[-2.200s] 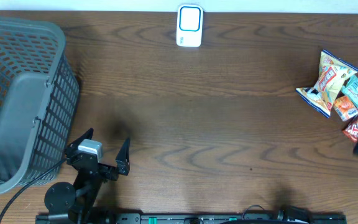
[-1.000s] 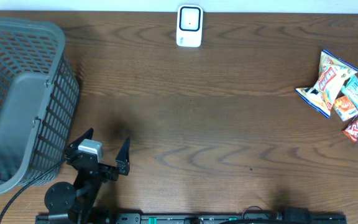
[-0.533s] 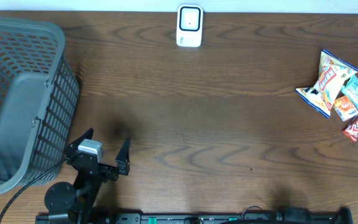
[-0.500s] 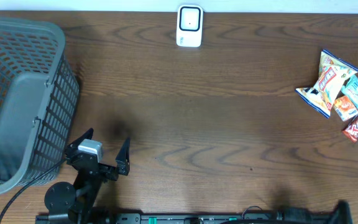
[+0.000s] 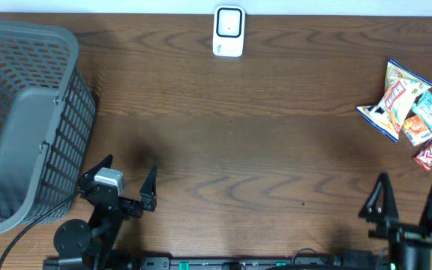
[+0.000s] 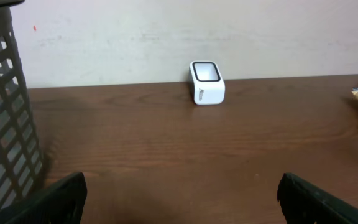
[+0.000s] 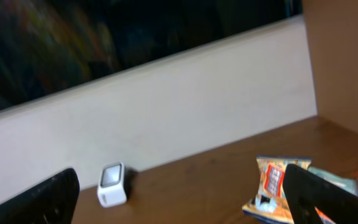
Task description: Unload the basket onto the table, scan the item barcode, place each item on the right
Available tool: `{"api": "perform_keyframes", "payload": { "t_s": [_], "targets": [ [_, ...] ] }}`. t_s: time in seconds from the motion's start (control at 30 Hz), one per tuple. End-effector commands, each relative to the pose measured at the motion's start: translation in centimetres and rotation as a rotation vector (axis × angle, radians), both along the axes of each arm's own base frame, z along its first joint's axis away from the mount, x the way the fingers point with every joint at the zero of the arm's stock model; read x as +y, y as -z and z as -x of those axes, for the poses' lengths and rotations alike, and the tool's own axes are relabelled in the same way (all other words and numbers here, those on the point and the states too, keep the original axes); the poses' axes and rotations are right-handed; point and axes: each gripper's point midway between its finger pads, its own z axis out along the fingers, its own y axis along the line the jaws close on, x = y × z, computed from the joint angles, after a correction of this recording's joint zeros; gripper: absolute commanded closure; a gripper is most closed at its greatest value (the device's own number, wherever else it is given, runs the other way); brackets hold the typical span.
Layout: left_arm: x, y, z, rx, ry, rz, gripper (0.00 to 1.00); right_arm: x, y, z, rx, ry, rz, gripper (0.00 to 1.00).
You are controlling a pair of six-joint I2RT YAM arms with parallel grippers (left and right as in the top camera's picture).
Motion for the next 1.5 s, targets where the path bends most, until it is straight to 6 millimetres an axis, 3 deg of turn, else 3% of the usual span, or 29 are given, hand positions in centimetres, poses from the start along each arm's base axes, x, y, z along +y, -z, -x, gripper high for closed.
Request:
{"api": "perform_keyframes", "payload": {
  "t_s": [0.0,0.3,0.77,0.87,1.47],
  "targets": [
    [0.0,-0.3,0.1,-0.013,0.000,-0.014,0.02,0.0,2.5,-2.1,0.020,-0.014,-0.016,0.01],
    [0.0,-0.3,0.1,-0.013,0.000,-0.014,0.02,-0.6,9.4,-7.3,0.018,-0.016,-0.017,0.01],
    [0.0,-0.3,0.1,-0.013,0.000,-0.014,0.02,-0.8,17.9,-9.3,0.146,-0.018,-0.055,0.01],
    [0.0,-0.3,0.1,-0.013,0.000,-0.014,0.02,-0.8,19.0,-9.3,0.187,-0.017,-0.060,0.01],
    [0.0,-0.3,0.1,-0.013,0.001,-0.014,0.02,-0.9,19.0,-9.3,0.187,-0.015,-0.060,0.01]
  ]
}}
